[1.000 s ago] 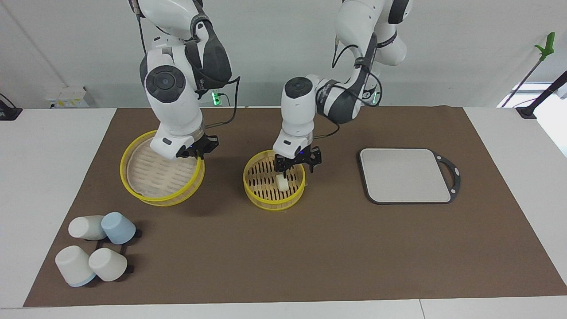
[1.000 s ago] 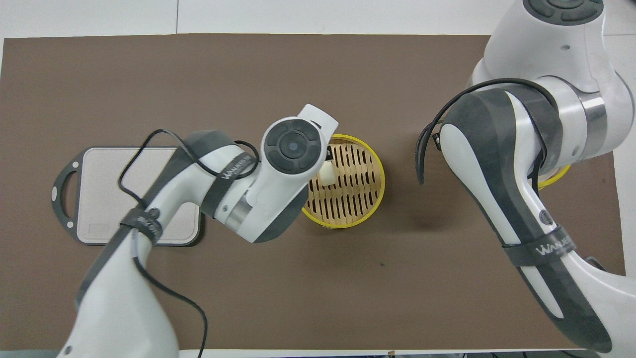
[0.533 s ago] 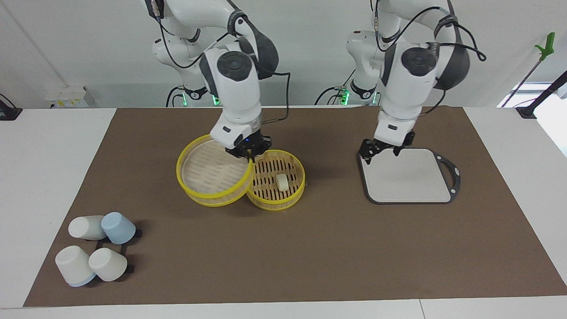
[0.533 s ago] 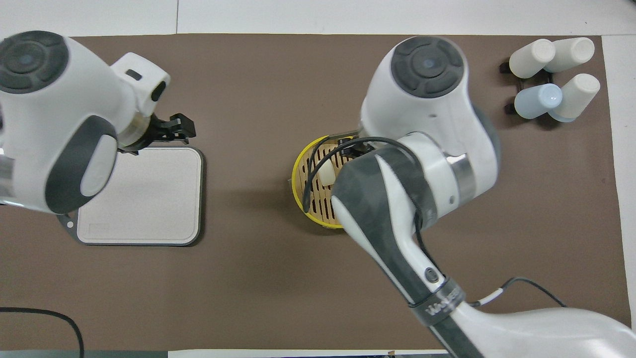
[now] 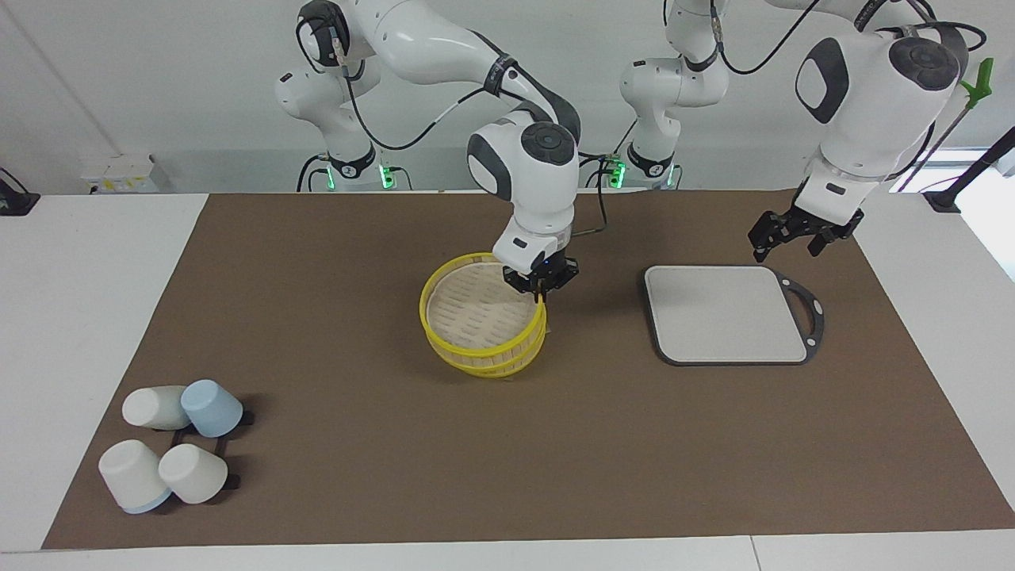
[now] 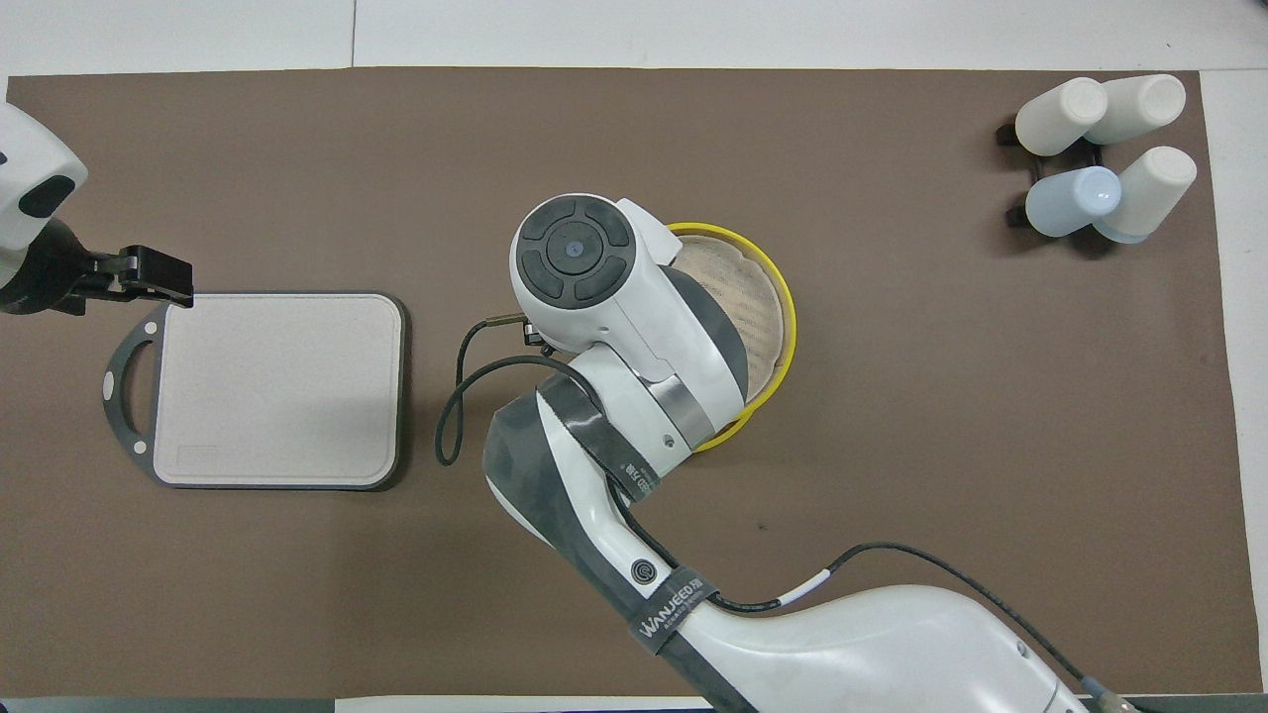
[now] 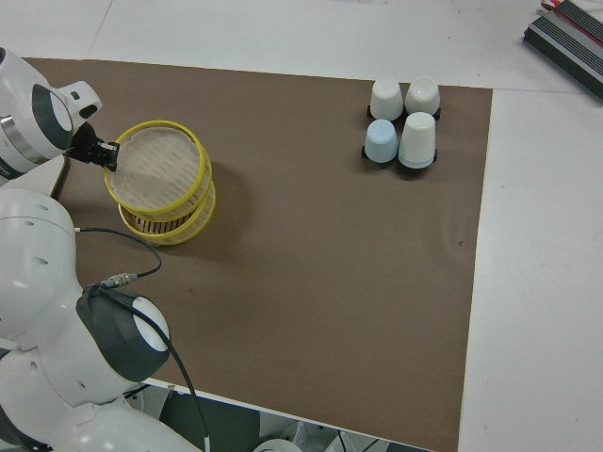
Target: Place bun in steamer
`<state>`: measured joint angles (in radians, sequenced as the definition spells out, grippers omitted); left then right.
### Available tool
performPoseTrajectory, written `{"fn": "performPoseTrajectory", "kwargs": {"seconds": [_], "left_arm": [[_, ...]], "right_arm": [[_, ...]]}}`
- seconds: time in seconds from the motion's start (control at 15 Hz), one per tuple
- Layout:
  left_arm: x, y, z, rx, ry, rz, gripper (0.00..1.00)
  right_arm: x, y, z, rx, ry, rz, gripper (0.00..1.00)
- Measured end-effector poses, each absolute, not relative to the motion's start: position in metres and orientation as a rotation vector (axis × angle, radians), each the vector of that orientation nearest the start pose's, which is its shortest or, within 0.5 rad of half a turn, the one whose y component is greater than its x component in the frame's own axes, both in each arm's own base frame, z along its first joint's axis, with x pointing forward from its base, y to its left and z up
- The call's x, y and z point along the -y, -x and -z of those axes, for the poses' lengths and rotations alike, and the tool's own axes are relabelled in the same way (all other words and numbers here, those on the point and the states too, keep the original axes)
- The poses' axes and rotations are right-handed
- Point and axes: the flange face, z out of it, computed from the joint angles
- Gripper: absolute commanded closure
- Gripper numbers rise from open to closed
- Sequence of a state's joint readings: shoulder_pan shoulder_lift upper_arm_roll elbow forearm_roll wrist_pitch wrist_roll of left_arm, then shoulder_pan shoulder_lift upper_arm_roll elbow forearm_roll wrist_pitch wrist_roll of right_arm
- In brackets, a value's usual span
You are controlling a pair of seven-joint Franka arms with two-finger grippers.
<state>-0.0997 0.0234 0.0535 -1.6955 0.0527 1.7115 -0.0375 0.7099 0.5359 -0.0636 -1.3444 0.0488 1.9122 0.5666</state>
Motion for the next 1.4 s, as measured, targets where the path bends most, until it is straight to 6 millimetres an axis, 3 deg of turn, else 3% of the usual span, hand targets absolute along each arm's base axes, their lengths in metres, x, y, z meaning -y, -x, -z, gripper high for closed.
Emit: {"fn": "performPoseTrajectory", "kwargs": {"seconds": [0.47,1.4], "left_arm": [[0.023,-0.551,-0.591,-0.065,3.130,0.011,0.00],[0.024,-0.552,-0.587,-0.065,3.134,-0.028,0.00]], "right_arm": [[-0.452,-0.545,-0.396,0.138,3.088,0.078,1.00],[-0.442,-0.530,-0.394,0.140,3.095,0.061,1.00]]}}
